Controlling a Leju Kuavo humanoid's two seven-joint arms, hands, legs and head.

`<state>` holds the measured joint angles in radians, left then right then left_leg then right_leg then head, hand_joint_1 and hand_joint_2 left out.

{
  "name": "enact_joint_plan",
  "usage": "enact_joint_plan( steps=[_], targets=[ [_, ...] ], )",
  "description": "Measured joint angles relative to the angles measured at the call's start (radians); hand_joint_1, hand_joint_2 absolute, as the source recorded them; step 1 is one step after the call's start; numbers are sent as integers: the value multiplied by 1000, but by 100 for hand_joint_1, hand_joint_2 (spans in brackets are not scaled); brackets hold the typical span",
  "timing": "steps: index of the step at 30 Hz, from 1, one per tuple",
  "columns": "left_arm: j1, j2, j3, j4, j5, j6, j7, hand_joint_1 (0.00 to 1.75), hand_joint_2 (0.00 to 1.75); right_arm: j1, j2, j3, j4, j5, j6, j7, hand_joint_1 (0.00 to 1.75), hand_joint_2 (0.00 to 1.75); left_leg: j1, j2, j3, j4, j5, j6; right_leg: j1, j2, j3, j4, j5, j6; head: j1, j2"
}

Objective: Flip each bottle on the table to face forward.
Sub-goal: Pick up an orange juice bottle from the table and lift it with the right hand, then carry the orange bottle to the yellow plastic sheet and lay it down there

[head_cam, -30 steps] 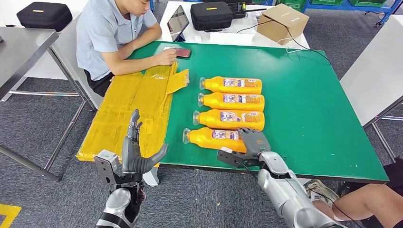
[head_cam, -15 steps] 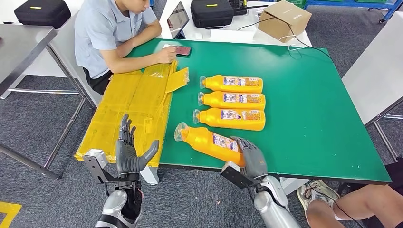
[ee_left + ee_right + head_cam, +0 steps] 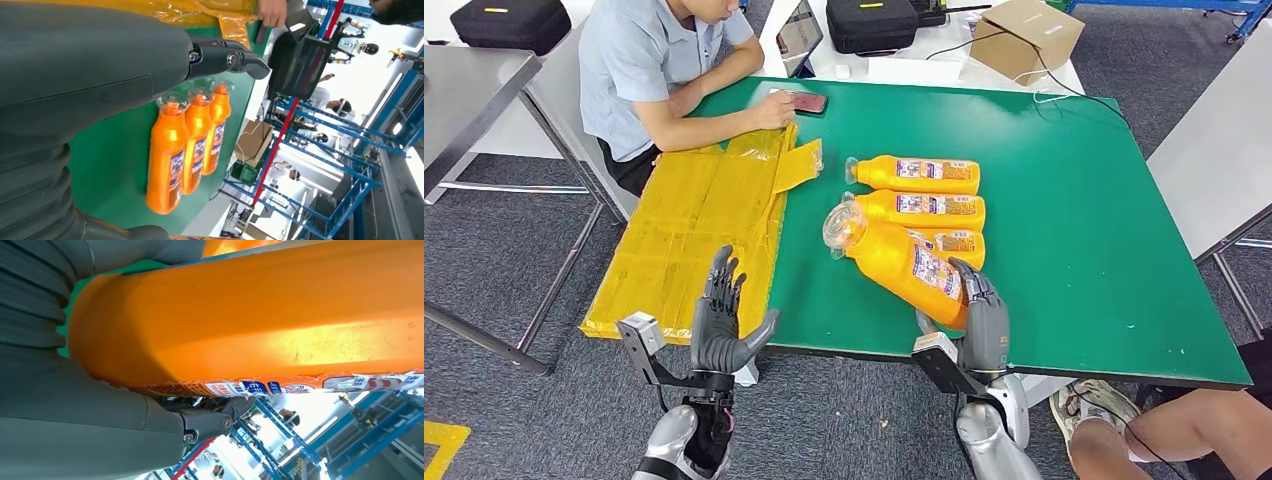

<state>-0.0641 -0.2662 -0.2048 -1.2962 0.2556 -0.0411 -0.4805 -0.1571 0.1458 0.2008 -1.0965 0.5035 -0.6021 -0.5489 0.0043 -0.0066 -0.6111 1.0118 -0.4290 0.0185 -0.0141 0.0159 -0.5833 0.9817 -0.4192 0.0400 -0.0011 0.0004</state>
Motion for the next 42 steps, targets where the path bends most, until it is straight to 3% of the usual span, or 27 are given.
enact_joint_plan(
  steps=[8, 13, 24, 42],
  targets=[
    [6, 14, -64, 5, -143, -66, -33, 0, 175, -5, 26, 14, -4, -7, 90, -14, 175, 175, 0, 0, -1, 0, 0, 0, 0, 0, -1, 0, 0, 0, 0, 0],
    [5, 21, -133, 21, -198, -138, -49, 0, 175, -41, 70, 102, 40, 10, 181, -19, 175, 175, 0, 0, -2, 0, 0, 0, 0, 0, -2, 0, 0, 0, 0, 0],
    [-23, 22, -119, 53, -8, -298, 15, 0, 175, -94, 128, 283, 165, 3, 221, -46, 175, 175, 1, 0, -3, 0, 0, 0, 0, 0, -3, 1, 0, 0, 0, 0],
    [-37, 21, -62, 42, 112, -294, 39, 0, 175, -95, 144, 351, 188, -2, 231, -63, 175, 175, 1, 0, -3, 0, 1, -1, 0, 0, -3, 1, 0, 0, 0, 0]
  ],
)
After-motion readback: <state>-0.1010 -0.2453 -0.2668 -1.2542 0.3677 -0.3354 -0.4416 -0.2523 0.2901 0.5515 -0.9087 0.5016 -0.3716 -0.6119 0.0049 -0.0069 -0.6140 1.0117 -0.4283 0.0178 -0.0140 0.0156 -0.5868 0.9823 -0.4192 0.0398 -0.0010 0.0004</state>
